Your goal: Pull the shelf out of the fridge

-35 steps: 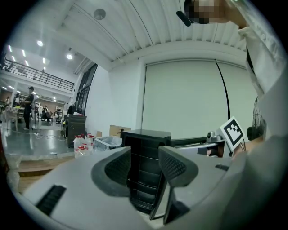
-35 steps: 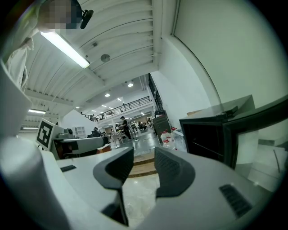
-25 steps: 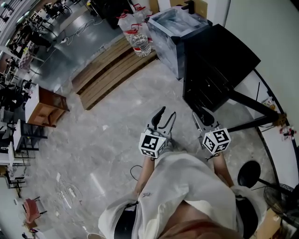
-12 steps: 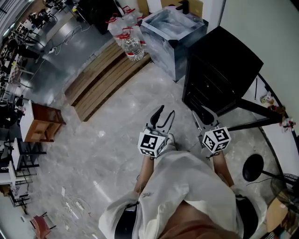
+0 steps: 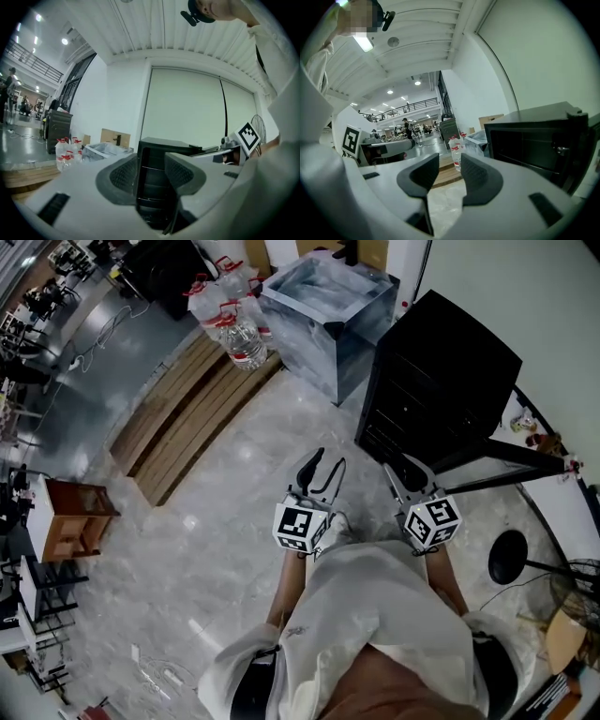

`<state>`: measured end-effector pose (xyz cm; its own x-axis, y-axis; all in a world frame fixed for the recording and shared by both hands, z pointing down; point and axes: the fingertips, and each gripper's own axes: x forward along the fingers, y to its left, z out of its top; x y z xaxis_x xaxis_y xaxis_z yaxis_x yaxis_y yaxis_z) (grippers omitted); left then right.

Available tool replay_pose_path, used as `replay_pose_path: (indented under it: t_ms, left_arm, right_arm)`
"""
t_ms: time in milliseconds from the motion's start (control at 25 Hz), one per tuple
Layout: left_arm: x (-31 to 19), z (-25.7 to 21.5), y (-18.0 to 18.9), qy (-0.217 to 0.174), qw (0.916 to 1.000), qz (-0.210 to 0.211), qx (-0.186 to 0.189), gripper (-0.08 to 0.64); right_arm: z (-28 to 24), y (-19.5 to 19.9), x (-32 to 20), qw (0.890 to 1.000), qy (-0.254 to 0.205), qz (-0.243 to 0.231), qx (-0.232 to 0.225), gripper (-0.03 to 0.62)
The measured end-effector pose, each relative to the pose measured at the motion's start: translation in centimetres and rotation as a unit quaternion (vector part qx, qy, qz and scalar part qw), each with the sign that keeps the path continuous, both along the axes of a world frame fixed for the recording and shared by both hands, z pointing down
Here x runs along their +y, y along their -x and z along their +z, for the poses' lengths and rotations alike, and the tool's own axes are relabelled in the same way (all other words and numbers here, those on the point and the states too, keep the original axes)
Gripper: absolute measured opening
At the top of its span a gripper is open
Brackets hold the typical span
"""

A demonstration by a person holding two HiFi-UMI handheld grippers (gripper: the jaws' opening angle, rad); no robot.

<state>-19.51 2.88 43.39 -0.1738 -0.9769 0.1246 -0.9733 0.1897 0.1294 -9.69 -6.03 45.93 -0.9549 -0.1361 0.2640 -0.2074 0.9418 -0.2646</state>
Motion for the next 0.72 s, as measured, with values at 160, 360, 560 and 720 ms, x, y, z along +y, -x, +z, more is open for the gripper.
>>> replay_pose_path:
  t_ms: [160, 360, 560, 720]
  left_arm:
    - [-0.9, 0.5, 1.2, -0.001, 0.9998, 0.013, 0.013, 0.189]
    - [-3.4, 1.8, 1.7, 0.009, 0.999, 0.033, 0.029, 0.185]
    - [-6.9, 2.7, 1.8, 0.021, 0.998, 0.051, 0.03, 0.183]
    - [-9.3, 3.1, 2.4, 0.033, 0.9973, 0.061, 0.024, 0.178]
  right_arm:
    - [0.4, 0.8, -0.6, 1.0, 0.003, 0.015, 0.008, 0.143]
    - [1.5, 0.6, -2.5, 0.999, 0.017, 0.038, 0.019, 0.143]
    - [3.1, 0.6, -5.4, 0.998, 0.042, 0.051, 0.021, 0.143]
    - [4.2, 1.5, -7.7, 0.997, 0.058, 0.054, 0.018, 0.143]
